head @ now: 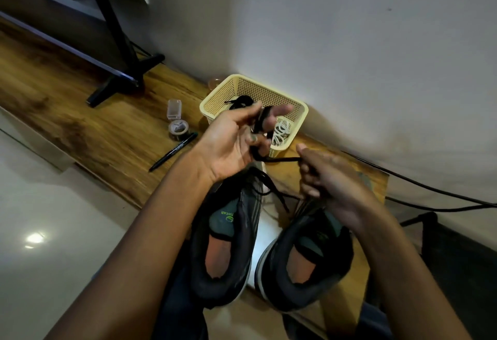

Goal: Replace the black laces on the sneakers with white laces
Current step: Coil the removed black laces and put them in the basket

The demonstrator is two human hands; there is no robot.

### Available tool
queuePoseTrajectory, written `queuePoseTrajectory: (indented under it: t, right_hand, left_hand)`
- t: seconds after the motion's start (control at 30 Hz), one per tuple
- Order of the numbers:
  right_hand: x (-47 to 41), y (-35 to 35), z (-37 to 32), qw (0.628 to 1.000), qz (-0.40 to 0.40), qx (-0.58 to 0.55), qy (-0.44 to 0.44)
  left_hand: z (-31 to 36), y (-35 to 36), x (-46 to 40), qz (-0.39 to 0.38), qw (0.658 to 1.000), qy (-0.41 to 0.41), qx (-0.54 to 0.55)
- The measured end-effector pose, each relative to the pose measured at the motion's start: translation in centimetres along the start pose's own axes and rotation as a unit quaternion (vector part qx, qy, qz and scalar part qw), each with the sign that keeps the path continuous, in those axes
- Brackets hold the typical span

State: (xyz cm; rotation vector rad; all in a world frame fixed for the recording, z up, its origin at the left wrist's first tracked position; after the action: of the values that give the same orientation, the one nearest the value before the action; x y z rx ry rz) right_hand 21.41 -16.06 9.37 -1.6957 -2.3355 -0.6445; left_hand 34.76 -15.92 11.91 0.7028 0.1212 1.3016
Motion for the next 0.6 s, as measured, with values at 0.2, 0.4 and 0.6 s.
queuePoseTrajectory:
  t: [0.2,0.4,0.6]
  right_hand:
    - [-0.2,-1.1,-0.8,0.985,0.059,-0.162,-0.024]
    - [0.9,0.8,-2.2,0.992,-0.024,-0.047,-0.114]
    - [1.2,3.8,0.0,0.993,-0.097,-0.01,-0.067]
  left_hand:
    - [-2.9,1.3,0.7,-0.109,0.926,-0.108,-0.346]
    - [-2.7,-0.5,-0.6,0.073,0.927,-0.044,-0.366]
    - [-0.4,-2.2,-1.4,0.202,0.97,0.082,-0.11]
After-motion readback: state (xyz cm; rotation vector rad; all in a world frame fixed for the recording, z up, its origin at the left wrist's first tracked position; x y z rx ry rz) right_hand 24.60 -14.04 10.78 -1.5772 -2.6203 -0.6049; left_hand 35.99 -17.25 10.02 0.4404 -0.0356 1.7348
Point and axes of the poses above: each hand's wrist, its own x-axis away from the middle knuckle, its own y-axis out of the palm, z = x × y, the point moved 7 cm from there along -x, towards the middle knuckle, and after that the axes turned 14 degrees about -x, right-handed, at the moved point
